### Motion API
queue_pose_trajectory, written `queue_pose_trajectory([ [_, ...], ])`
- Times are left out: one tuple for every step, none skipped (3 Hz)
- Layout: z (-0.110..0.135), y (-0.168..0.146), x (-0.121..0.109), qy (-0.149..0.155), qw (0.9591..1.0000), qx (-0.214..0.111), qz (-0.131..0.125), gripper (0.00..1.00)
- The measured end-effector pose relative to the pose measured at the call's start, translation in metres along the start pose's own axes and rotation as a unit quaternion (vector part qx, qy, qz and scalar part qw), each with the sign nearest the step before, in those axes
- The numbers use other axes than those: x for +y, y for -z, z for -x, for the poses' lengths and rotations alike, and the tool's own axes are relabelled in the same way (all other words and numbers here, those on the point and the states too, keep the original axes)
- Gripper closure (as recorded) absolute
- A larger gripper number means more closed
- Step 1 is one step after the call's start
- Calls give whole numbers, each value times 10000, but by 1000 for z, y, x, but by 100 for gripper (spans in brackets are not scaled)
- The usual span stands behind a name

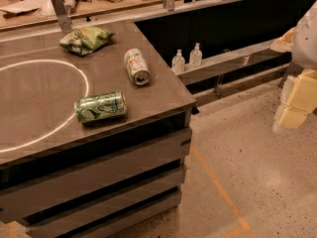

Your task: Place green can upright

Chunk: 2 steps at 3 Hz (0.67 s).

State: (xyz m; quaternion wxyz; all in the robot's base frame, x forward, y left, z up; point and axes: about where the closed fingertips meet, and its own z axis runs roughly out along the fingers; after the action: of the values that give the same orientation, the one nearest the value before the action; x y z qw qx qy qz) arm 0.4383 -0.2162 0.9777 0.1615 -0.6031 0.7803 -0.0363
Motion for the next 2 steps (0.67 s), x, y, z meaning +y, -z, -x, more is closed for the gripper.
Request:
queue_pose_trajectory([
  [3, 0, -1, 27, 10000, -18, -10, 0],
  [41, -17, -16, 414, 9988, -246, 48, 0],
])
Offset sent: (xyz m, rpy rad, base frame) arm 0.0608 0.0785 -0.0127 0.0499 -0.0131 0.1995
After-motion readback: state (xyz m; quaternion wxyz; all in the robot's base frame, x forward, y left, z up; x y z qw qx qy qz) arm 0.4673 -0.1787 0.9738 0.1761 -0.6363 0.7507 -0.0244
